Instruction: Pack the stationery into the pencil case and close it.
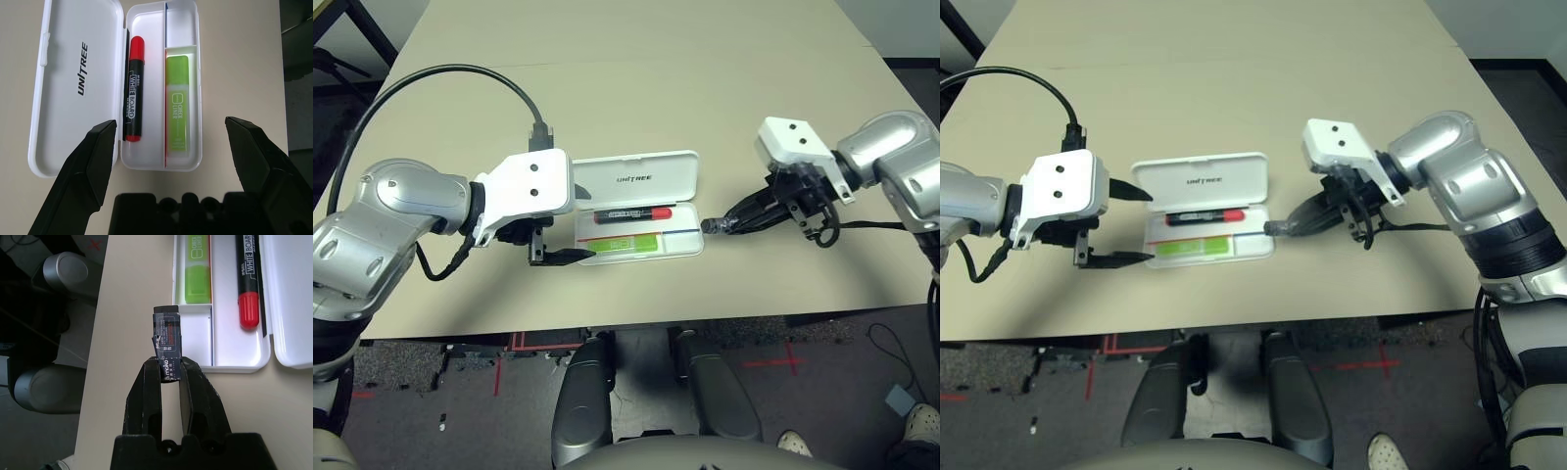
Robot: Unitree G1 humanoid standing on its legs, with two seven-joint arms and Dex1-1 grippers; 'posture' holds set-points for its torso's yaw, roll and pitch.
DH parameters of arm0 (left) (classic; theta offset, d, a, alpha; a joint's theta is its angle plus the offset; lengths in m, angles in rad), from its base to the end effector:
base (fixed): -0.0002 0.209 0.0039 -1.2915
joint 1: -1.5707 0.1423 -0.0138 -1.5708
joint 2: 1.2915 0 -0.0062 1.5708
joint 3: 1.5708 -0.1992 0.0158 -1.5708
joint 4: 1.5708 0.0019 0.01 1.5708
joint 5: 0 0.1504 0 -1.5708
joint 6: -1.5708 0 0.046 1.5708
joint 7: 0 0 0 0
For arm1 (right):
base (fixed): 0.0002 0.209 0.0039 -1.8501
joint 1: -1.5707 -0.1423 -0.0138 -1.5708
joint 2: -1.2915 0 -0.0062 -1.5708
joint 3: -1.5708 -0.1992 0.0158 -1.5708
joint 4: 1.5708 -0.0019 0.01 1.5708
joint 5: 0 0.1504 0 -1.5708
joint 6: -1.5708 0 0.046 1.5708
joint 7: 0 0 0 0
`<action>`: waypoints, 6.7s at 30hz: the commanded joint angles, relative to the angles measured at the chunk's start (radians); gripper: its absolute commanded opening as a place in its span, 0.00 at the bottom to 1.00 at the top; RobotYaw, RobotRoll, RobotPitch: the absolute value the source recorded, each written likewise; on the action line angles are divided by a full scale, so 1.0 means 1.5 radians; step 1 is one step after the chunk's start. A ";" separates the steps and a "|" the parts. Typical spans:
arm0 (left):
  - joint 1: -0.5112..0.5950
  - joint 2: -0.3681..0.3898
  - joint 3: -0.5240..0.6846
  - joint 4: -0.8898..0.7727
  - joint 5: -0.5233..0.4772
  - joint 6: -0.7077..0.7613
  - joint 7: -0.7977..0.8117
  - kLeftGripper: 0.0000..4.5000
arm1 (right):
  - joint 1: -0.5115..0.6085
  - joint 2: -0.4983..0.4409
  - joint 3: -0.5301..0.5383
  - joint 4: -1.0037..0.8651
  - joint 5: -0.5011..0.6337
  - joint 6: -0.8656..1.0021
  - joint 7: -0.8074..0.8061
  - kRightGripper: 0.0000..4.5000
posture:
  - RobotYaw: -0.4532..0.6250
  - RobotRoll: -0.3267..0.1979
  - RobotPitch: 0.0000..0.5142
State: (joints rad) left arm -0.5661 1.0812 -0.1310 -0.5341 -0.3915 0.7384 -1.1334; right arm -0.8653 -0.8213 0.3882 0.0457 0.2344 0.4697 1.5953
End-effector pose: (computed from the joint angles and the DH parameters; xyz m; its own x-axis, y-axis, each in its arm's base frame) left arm 0.2356 0.2153 0.2624 0.3734 -0.6964 -0.6128 0.9015 0.1166 0.4167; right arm 0.3217 -0.1997 0.2433 -0.0527 0.7325 -0.6788 -0.9767 -0.1792 -0.1176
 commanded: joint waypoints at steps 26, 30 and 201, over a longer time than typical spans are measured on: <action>0.021 0.020 0.004 -0.023 0.000 0.013 -0.002 1.00 | 0.005 0.134 0.035 0.109 -0.130 -0.113 -0.058 0.22 | 0.47 0.62 0.47; 0.024 0.021 0.004 -0.023 0.000 0.011 -0.002 1.00 | 0.003 0.139 0.026 0.110 -0.131 -0.122 -0.066 0.53 | 0.46 0.62 0.47; 0.006 -0.335 0.431 0.785 -0.007 -0.561 0.455 1.00 | 0.077 0.148 -0.491 0.580 0.018 -0.474 -0.794 1.00 | 0.36 0.62 0.37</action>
State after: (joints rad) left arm -0.5588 0.5726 0.5271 0.6143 -0.4202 -0.0867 -0.4533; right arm -0.7592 -0.5785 -0.3349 0.9034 0.2628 -0.2258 0.3970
